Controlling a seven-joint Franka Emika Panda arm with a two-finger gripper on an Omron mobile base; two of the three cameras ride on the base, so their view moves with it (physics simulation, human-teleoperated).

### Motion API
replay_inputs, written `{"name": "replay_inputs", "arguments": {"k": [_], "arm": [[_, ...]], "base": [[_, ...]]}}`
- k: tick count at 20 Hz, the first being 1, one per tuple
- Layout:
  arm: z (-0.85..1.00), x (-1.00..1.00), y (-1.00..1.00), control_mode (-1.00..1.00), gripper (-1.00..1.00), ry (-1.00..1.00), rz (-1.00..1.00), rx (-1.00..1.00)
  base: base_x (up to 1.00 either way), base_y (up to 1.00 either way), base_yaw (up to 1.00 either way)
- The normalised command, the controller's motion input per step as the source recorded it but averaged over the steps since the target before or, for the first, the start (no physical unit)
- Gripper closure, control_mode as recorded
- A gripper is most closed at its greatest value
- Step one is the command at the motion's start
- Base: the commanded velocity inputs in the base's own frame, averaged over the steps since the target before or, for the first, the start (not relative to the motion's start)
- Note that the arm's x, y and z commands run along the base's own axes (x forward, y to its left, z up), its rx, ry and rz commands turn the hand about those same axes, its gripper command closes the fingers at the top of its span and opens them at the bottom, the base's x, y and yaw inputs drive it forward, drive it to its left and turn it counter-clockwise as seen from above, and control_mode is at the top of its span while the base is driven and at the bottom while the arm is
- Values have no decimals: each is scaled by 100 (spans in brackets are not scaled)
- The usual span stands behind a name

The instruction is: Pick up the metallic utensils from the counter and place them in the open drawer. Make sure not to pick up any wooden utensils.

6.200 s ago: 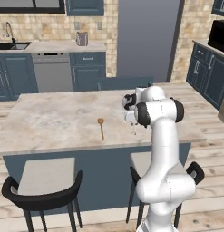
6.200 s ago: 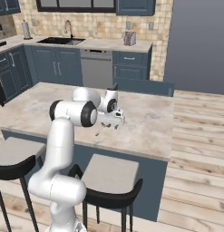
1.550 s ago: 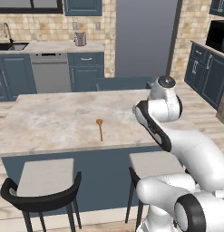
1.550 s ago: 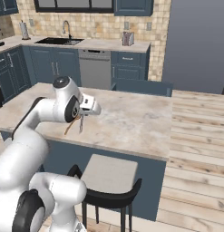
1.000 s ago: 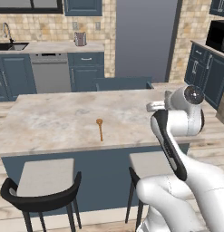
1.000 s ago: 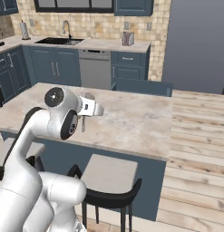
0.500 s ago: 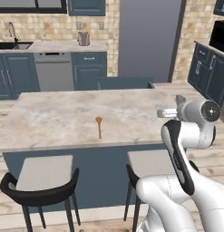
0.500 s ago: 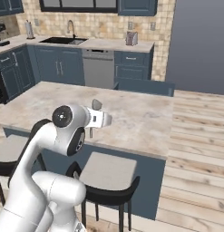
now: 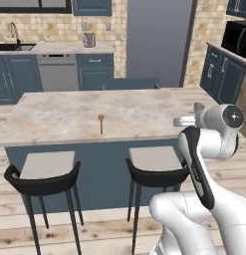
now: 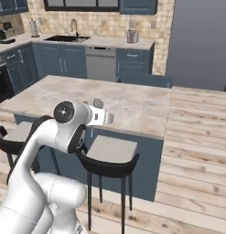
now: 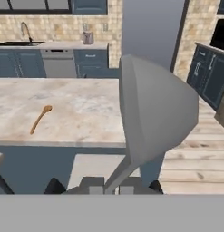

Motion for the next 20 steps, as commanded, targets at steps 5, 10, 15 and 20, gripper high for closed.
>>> {"name": "replay_inputs", "arguments": {"k": [5, 10, 15, 20], "arm": [[0, 0, 0, 100, 100, 0, 0, 0], [0, 0, 0, 100, 100, 0, 0, 0], [0, 0, 0, 100, 100, 0, 0, 0], [0, 0, 0, 100, 100, 0, 0, 0]], "base": [[-50, -54, -1], [1, -100, 7], [18, -100, 18], [72, -100, 35]]}}
